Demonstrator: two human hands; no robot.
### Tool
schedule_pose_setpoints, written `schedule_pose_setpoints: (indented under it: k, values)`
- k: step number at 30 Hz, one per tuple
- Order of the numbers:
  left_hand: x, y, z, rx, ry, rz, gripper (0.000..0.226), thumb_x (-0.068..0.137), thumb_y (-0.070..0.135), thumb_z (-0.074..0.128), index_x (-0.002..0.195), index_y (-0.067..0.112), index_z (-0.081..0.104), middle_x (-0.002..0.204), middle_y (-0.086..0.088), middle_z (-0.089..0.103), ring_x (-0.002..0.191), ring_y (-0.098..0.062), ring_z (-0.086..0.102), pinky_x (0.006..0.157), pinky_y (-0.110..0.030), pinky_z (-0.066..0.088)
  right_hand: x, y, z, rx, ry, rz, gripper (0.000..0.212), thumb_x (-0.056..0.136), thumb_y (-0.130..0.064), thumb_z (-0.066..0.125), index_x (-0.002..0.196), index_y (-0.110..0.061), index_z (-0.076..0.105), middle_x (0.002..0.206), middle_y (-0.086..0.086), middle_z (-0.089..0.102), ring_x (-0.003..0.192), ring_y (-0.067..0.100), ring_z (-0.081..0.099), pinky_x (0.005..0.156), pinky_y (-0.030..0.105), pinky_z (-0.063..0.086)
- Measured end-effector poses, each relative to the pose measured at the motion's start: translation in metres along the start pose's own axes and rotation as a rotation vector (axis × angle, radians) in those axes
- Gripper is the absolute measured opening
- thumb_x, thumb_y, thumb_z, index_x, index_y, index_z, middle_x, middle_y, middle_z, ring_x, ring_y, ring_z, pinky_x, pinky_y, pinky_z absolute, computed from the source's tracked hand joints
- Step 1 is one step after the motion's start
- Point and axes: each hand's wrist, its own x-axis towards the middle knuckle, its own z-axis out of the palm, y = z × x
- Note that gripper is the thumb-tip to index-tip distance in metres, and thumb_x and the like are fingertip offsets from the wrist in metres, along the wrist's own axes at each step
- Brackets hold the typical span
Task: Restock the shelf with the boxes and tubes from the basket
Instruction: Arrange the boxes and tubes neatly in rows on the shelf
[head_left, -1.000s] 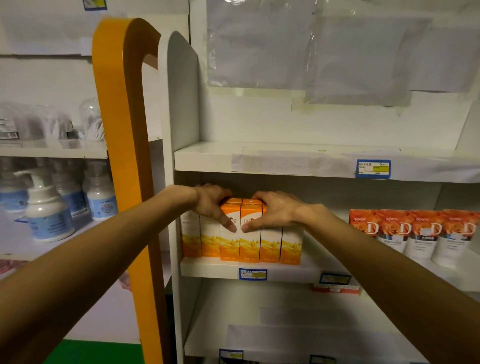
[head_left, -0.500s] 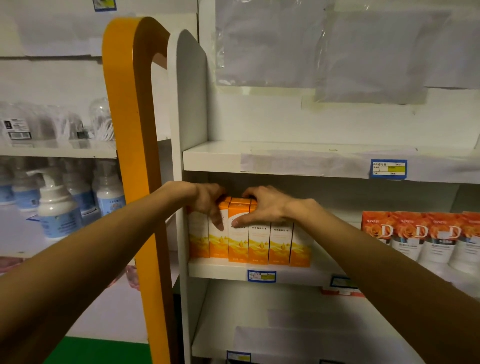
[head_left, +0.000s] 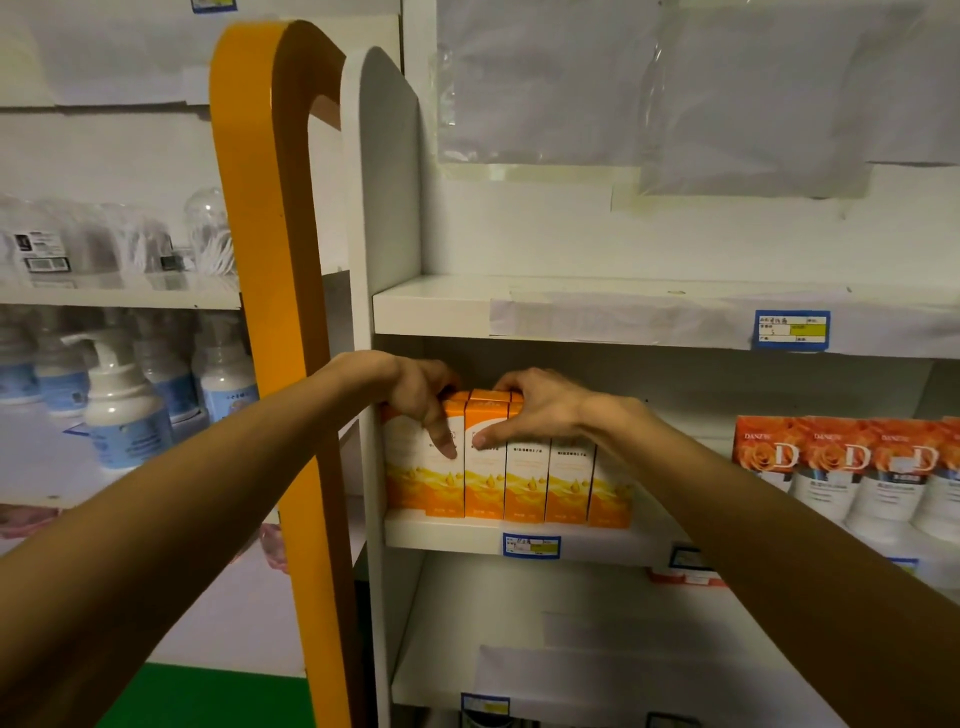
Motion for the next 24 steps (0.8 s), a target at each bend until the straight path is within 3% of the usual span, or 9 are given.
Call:
schedule_pose_setpoints:
  k: [7,10,15,24]
  values:
    - [-0.004,0.005,0.007,0.009,0.056,0.01,0.074,0.07,0.029,0.089,0.132,0.021,0.049,0.124,0.001,0.062,0.115,-0.023,0.06,0.102,-0.041,0.05,0.0,0.0,0.001,0.042,-0.028,0.019,0.093,0.04,-0.081,0.074,0.12,-0.036,0.054,0.108,-0.011,0.063,0.096,0.013,0.065,0.088,0.038,0.057]
    - [-0.005,0.008,0.001,0.065,0.016,-0.021,0.089,0.062,0.03,0.094,0.135,0.023,0.044,0.127,0.002,0.059,0.119,-0.024,0.057,0.105,-0.045,0.048,-0.001,-0.001,0.001,0.048,-0.031,0.024,0.096,0.039,-0.081,0.074,0.121,-0.037,0.053,0.11,-0.012,0.063,0.097,0.012,0.065,0.088,0.038,0.057]
    - [-0.001,0.007,-0.003,0.296,-0.022,-0.1,0.093,0.064,0.02,0.092,0.141,0.023,0.04,0.133,-0.002,0.055,0.124,-0.029,0.054,0.104,-0.048,0.048,-0.004,-0.003,-0.001,0.053,-0.033,0.018,0.101,0.037,-0.082,0.073,0.124,-0.035,0.053,0.115,-0.009,0.062,0.102,0.015,0.063,0.091,0.04,0.056]
    - [-0.004,0.009,-0.012,0.334,-0.057,-0.122,0.091,0.064,0.022,0.092,0.141,0.024,0.044,0.133,-0.003,0.057,0.122,-0.032,0.057,0.099,-0.049,0.052,-0.005,-0.001,0.0,0.06,-0.023,0.006,0.083,0.055,-0.071,0.08,0.124,-0.034,0.052,0.114,-0.008,0.062,0.101,0.015,0.063,0.091,0.04,0.056]
